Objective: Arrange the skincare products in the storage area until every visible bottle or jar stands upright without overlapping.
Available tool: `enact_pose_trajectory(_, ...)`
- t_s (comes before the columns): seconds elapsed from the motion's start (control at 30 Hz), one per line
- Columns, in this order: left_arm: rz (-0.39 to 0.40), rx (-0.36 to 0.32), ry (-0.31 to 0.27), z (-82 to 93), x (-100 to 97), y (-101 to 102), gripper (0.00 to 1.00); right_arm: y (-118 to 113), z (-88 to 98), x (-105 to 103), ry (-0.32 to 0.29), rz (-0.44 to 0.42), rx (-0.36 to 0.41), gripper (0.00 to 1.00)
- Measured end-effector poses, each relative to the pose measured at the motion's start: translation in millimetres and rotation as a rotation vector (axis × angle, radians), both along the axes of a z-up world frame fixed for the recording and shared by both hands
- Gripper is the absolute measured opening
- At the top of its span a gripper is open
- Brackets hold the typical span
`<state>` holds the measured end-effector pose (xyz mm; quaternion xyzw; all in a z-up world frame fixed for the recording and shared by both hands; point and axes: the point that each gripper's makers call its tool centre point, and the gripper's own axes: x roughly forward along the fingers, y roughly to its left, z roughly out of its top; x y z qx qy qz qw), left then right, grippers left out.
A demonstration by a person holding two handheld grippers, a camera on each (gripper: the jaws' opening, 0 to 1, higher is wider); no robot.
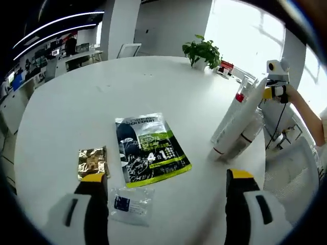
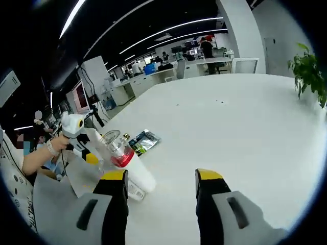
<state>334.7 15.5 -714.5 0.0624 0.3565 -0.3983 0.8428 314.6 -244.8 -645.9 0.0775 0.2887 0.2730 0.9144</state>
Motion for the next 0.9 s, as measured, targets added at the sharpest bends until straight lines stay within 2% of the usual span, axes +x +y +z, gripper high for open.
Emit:
enact_pose_trajectory(0.13, 0.005, -0.009, 0.0, -2.6, 13.1, 1, 0.86, 3, -8.5, 19, 0.021, -0.009, 0.045, 0.46)
enact_pose_trajectory(0.27, 0.007, -0.015, 0.006, -6.7, 23.4, -2, 0.8, 21, -26.3, 41, 0.071, 0.021, 0.099, 0.4)
enact_pose_trajectory(0.4, 0.006, -0.02, 0.017, -11.0, 34.7, -3, 0.75, 37, -35.6, 54, 0.104, 0.042, 0.132, 0.35)
enact_pose_trajectory(0.5, -0.006, -0.023, 0.039, -16.0, 39.3, -3, 0.73, 54, -40.1, 65, 0.14, 0.081, 0.206, 0.31)
enact_pose_trajectory(0.63, 0.008, -0.036, 0.065, -20.7, 42.0, -6, 0.73, 80, -47.6, 66, 0.191, 0.121, 0.248, 0.3)
enact_pose_trajectory(0.67, 0.02, -0.039, 0.065, -23.1, 46.4, -4, 0.69, 84, -50.7, 66, 0.204, 0.129, 0.25, 0.31)
enact_pose_trajectory(0.7, -0.004, -0.011, 0.04, -25.6, 49.0, -1, 0.58, 85, -54.3, 70, 0.216, 0.14, 0.251, 0.31)
enact_pose_trajectory(0.73, -0.017, 0.047, -0.007, -31.6, 60.4, 9, 0.5, 89, -59.5, 73, 0.231, 0.151, 0.254, 0.3)
enact_pose_trajectory(0.77, -0.007, 0.072, 0.011, -36.8, 62.4, 15, 0.47, 100, -60.6, 65, 0.253, 0.163, 0.262, 0.31)
enact_pose_trajectory(0.83, 0.01, 0.023, 0.059, -39.4, 61.2, 10, 0.58, 109, -65.3, 63, 0.272, 0.178, 0.275, 0.3)
enact_pose_trajectory(0.87, 0.018, 0.012, 0.082, -39.9, 58.8, 8, 0.6, 114, -69.1, 63, 0.287, 0.187, 0.284, 0.3)
enact_pose_trajectory(0.9, 0.016, 0.017, 0.072, -40.2, 60.2, 9, 0.58, 119, -70.6, 63, 0.294, 0.194, 0.289, 0.3)
